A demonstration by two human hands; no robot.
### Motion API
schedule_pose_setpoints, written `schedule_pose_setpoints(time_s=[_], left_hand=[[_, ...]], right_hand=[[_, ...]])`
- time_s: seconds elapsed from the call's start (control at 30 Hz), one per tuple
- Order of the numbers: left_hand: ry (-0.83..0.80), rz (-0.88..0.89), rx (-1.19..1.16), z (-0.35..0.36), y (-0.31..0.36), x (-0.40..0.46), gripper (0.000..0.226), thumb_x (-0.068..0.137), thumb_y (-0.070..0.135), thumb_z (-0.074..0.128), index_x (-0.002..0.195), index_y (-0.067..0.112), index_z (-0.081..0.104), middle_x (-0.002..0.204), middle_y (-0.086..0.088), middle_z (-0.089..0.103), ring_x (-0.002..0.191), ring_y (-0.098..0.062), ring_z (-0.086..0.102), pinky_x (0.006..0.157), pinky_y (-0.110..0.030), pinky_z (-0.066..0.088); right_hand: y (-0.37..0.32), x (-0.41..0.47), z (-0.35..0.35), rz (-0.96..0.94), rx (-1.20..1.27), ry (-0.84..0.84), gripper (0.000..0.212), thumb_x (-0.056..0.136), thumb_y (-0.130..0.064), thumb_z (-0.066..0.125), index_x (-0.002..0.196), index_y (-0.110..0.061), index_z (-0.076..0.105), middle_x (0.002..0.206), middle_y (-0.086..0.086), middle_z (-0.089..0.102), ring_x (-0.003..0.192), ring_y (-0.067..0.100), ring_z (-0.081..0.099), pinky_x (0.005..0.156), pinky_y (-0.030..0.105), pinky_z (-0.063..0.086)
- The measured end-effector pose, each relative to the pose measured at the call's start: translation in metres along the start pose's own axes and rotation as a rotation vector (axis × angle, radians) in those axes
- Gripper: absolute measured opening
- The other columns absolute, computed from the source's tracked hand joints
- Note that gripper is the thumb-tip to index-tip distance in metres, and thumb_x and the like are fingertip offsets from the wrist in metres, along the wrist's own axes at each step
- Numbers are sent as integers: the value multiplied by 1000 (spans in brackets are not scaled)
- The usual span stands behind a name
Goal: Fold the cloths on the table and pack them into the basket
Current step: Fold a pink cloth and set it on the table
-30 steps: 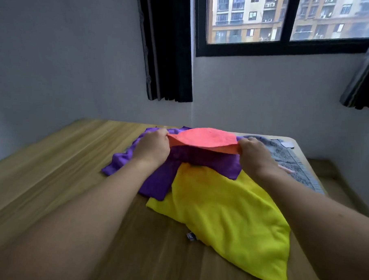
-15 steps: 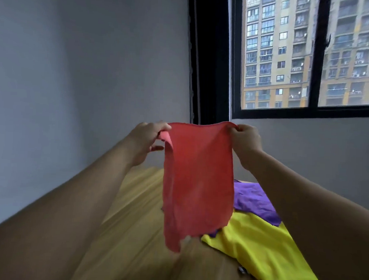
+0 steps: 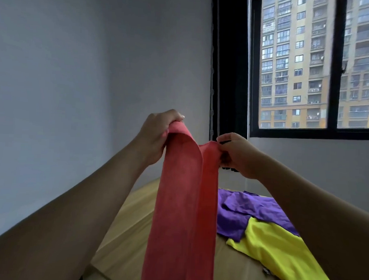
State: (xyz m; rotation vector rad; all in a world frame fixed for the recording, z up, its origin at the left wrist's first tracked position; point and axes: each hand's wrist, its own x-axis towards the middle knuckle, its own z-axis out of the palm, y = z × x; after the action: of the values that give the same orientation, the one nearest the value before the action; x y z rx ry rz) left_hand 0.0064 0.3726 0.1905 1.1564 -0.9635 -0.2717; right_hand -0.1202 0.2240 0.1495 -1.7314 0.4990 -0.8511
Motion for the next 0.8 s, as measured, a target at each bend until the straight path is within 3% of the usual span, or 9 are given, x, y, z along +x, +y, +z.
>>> schedule_pose_setpoints(time_s=[0.13,0.23,0.4,0.5,0.63,0.7,0.8], left_hand=[[116,48,438,-14,-6,-11,53,83,22,61,32,14,48,37,-1,43,40,-12,41,49,-22,34],[-4,38,605,-22,-14,-20,41,85,22,54,47,16,68,54,-7,65,58,-16,55,64,-29,42],[-182,37,579,-26,-22,-29,27,88,8,53,91,23,75,99,-10,73,84,-22,64,81,-38,52],[-184,133,622,-26,-24,-27,27,93,8,54,105,30,66,100,-9,69,83,-18,62,79,-36,53],[-100,172,626,-15,-24,-25,12,92,13,61,98,23,61,96,0,70,83,-12,65,68,-24,49],[-105,184,650,-7,-25,-26,10,90,13,63,95,21,62,94,0,70,81,-11,65,65,-21,48],[-134,197,681,4,-27,-31,8,90,12,65,94,18,62,88,0,70,73,-8,63,60,-17,47]], right_hand=[[4,-8,9,-32,43,-51,24,91,7,42,88,-15,51,66,8,52,58,18,51,61,32,47],[5,-9,15,-98,6,-85,37,86,13,35,71,-12,57,65,7,54,58,16,50,58,26,46],[5,-12,25,-177,-50,-93,41,85,16,33,80,-8,65,72,8,62,63,16,55,68,31,47],[7,-17,23,-193,-47,-118,36,85,18,35,86,-5,63,70,10,60,60,15,56,63,28,46],[10,-29,17,-187,46,-187,35,85,14,32,83,-4,62,70,9,61,62,16,58,62,27,45],[13,-34,12,-208,59,-218,26,93,1,41,84,-6,64,72,4,64,66,14,60,63,25,47],[17,-38,4,-280,-117,-186,16,93,-22,58,91,-10,67,75,0,67,70,12,62,72,31,51]])
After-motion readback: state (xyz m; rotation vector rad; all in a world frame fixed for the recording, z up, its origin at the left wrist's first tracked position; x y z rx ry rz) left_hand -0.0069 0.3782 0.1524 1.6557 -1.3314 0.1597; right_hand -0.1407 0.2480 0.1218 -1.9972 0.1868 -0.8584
